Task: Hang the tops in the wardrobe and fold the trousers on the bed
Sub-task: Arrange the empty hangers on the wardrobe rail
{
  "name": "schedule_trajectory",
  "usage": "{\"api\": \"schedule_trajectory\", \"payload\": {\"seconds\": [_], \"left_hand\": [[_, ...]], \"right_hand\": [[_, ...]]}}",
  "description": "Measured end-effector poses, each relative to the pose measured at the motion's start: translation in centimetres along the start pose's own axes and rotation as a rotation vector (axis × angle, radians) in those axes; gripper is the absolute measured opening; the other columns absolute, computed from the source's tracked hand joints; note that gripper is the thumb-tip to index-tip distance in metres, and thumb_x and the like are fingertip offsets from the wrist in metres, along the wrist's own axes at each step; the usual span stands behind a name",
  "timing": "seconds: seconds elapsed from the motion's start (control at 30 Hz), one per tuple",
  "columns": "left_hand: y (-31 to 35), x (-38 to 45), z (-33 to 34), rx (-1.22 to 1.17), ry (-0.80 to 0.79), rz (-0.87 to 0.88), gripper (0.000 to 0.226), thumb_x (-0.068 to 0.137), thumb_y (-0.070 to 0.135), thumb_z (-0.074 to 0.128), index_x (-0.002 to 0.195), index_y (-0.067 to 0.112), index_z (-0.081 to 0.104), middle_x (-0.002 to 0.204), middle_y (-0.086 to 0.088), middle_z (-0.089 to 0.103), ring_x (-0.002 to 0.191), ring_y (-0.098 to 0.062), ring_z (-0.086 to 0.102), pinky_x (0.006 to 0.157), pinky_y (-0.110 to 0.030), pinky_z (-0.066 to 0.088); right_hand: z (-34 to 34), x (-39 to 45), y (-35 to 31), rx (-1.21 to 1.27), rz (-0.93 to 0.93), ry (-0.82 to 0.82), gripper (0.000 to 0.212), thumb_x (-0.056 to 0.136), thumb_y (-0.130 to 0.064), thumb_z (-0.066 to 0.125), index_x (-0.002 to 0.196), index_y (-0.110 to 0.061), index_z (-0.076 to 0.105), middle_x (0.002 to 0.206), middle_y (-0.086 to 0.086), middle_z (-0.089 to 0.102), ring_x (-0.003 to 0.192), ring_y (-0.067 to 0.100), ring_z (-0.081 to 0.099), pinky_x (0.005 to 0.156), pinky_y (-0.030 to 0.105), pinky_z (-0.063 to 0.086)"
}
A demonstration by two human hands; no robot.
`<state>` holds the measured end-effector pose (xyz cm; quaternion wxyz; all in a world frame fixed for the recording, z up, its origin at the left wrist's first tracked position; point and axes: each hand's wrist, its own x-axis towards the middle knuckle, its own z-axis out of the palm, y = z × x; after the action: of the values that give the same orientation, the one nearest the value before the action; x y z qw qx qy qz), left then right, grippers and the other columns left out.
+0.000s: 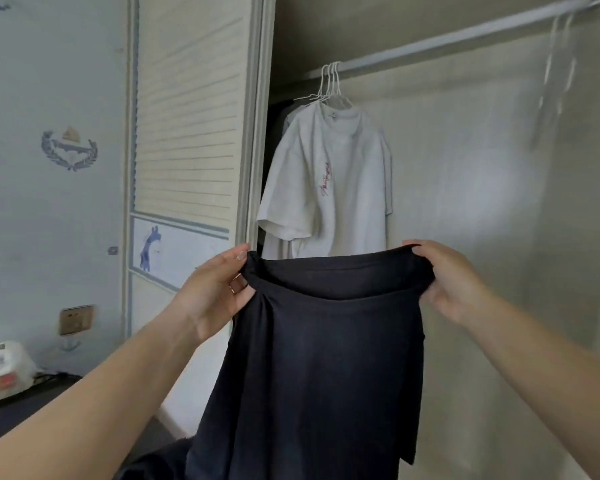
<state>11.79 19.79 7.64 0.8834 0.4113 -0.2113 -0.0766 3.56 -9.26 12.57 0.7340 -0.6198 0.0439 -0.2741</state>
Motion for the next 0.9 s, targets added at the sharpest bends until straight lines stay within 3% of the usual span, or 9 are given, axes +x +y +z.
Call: {"api": "schedule_trajectory", "payload": {"seconds": [0.1,0.23,0.47,0.6,0.7,0.8,0.9], "left_hand": [[-1.6,5.0,1.5,0.003,-0.094,-0.045,0.019,0.093,0.010,0.054,0.107,0.014,0.066,0.089,0.001,0.071,0.078,-0.010,0.066,0.069,-0.023,0.057],[-3.9,11.2,4.3,0.011,-0.086,-0.044,0.023,0.092,0.007,0.058,0.112,0.015,0.065,0.093,0.000,0.070,0.085,-0.011,0.063,0.065,-0.022,0.057],[-5.5,20.9,11.6,0.032,-0.146,0.077,0.030,0.091,-0.002,0.056,0.115,0.015,0.062,0.095,-0.003,0.071,0.071,-0.007,0.071,0.058,-0.019,0.056],[-4.8,26.0,16.1,0.040,-0.218,0.159,0.039,0.092,-0.002,0.055,0.127,0.014,0.058,0.121,-0.006,0.063,0.079,-0.008,0.072,0.063,-0.020,0.057],[-4.3,29.0,19.7,-0.025,-0.253,0.209,0.043,0.091,-0.003,0.056,0.130,0.014,0.055,0.118,-0.009,0.064,0.078,-0.011,0.072,0.061,-0.021,0.057],[-4.2,31.2,23.1,-0.062,-0.291,0.240,0.043,0.091,-0.005,0.054,0.130,0.014,0.054,0.118,-0.010,0.063,0.081,-0.014,0.071,0.060,-0.022,0.057],[-4.3,33.1,25.9,-0.083,-0.329,0.259,0.045,0.092,-0.006,0.052,0.133,0.013,0.051,0.111,-0.008,0.065,0.085,-0.017,0.068,0.062,-0.023,0.059]], "right_hand": [[-1.6,2.1,-0.6,-0.097,-0.052,0.119,0.024,0.092,-0.006,0.048,0.091,-0.016,0.070,0.085,0.004,0.067,0.078,0.016,0.062,0.062,0.028,0.052],[-4.0,5.5,-2.1,-0.205,-0.119,0.244,0.018,0.090,-0.010,0.054,0.092,-0.019,0.069,0.089,0.002,0.067,0.082,0.014,0.062,0.064,0.024,0.052],[-6.3,13.7,-6.6,-0.285,-0.344,0.410,0.013,0.091,-0.016,0.056,0.087,-0.024,0.066,0.095,-0.004,0.065,0.085,0.010,0.060,0.070,0.024,0.052],[-7.7,18.7,-9.9,-0.376,-0.439,0.460,0.018,0.091,-0.016,0.053,0.082,-0.026,0.066,0.094,-0.006,0.065,0.092,0.014,0.061,0.088,0.031,0.052],[-8.8,22.2,-12.5,-0.560,-0.504,0.522,0.016,0.091,-0.019,0.054,0.082,-0.026,0.064,0.100,-0.001,0.066,0.099,0.023,0.062,0.093,0.040,0.051],[-9.8,24.3,-14.3,-0.839,-0.542,0.583,0.015,0.091,-0.021,0.053,0.081,-0.028,0.061,0.094,-0.003,0.065,0.088,0.020,0.061,0.076,0.030,0.050],[-10.3,24.9,-15.8,-1.194,-0.576,0.667,0.017,0.091,-0.022,0.049,0.079,-0.029,0.059,0.086,-0.006,0.063,0.078,0.017,0.057,0.060,0.025,0.040]]}}
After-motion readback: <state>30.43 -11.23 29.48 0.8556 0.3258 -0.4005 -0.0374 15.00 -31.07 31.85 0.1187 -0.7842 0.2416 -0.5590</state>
